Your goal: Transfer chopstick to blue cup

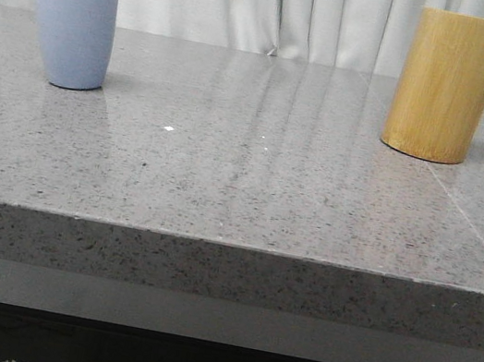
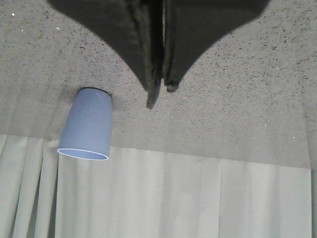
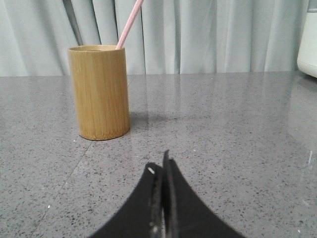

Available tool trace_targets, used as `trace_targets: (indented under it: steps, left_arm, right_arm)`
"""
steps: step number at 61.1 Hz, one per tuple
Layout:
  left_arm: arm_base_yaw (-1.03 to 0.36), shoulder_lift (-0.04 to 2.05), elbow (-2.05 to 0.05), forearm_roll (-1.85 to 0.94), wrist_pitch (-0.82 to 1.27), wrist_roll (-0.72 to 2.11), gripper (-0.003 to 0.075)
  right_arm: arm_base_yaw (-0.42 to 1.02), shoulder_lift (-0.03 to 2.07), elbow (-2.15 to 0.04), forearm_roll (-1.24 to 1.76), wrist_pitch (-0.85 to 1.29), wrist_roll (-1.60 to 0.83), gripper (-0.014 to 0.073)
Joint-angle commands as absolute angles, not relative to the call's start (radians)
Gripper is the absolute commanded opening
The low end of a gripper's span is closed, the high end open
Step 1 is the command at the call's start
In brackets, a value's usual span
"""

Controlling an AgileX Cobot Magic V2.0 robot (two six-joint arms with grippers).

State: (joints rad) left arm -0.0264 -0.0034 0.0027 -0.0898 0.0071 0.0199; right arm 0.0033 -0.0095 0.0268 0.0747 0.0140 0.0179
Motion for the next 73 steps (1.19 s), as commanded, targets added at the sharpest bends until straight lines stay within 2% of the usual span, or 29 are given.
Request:
trace_targets:
  steps: [1, 54, 73]
  left_arm:
    - [-0.026, -0.027, 0.017, -0.097, -0.066, 0.013, -0.0019]
    - [-0.026, -0.027, 0.013, -0.097, -0.124, 0.013, -0.0019]
    - [-0.026, -0.014, -0.202, -0.093, -0.007, 0.014, -0.0019]
  right_arm:
    - [-0.001, -0.031, 0.023, 0.06, -0.063, 0.015, -0.0068]
    - [-0.001, -0.031, 0.017, 0.06, -0.097, 0.015, -0.0068]
    - [-0.001, -0.029, -0.171, 0.052, 0.091, 0.015, -0.0068]
